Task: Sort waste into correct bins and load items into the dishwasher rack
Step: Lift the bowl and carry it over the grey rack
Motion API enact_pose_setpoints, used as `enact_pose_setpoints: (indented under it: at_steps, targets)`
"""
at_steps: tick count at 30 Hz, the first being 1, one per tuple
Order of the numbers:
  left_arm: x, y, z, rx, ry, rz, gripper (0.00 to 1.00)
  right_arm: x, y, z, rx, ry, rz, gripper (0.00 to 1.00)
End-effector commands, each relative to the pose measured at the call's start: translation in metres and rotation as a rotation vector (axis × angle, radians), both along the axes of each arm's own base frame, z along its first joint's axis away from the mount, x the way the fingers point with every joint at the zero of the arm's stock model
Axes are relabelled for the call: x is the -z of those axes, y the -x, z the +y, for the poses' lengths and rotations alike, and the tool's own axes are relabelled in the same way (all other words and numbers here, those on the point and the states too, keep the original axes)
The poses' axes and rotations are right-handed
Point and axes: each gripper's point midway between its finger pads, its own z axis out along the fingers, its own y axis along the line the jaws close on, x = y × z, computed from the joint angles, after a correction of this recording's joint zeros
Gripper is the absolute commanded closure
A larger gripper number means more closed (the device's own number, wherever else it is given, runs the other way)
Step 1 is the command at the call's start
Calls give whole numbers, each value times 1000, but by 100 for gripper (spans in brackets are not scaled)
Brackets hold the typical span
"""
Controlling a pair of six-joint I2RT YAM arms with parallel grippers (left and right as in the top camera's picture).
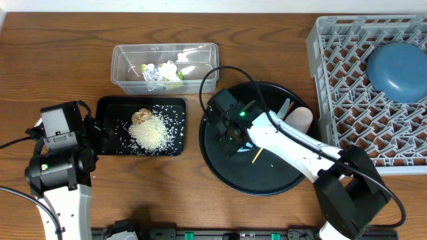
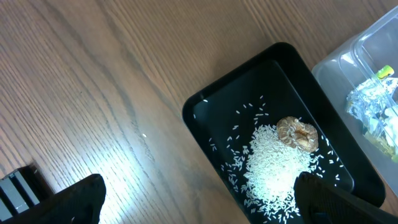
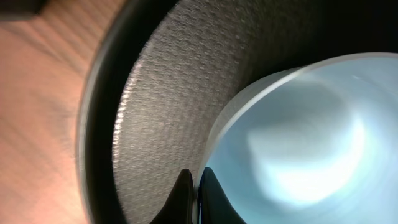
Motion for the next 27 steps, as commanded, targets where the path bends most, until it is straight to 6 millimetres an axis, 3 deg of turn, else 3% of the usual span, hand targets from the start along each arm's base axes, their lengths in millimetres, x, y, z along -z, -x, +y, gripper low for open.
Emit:
enact_pose_setpoints:
  at_steps: [1,4,8,10,16,21,27]
  targets:
    - [-3,0,1,-9,0,-5,2,-39,-6,19,16,-143,-4,99]
    - [-3,0,2,-10,0,-5,2,-68,-17,15,84,-204,-30,99]
    - [-2,0,1,-9,0,-4,2,-119,-39,-11,214,-310,-86,99]
    - [-2,0,1,-9,0,-4,2,-149,-51,-35,275,-372,-144,99]
    - [0,0,1,-9,1,-2,2,-210,-73,-111,444,-522,-265,99]
    - [0,-1,2,-9,0,-4,2,-240,-79,-177,565,-709,-265,99]
    - [-1,-2,2,-9,-1,-9,2,-250,-85,-236,607,-911,-255,99]
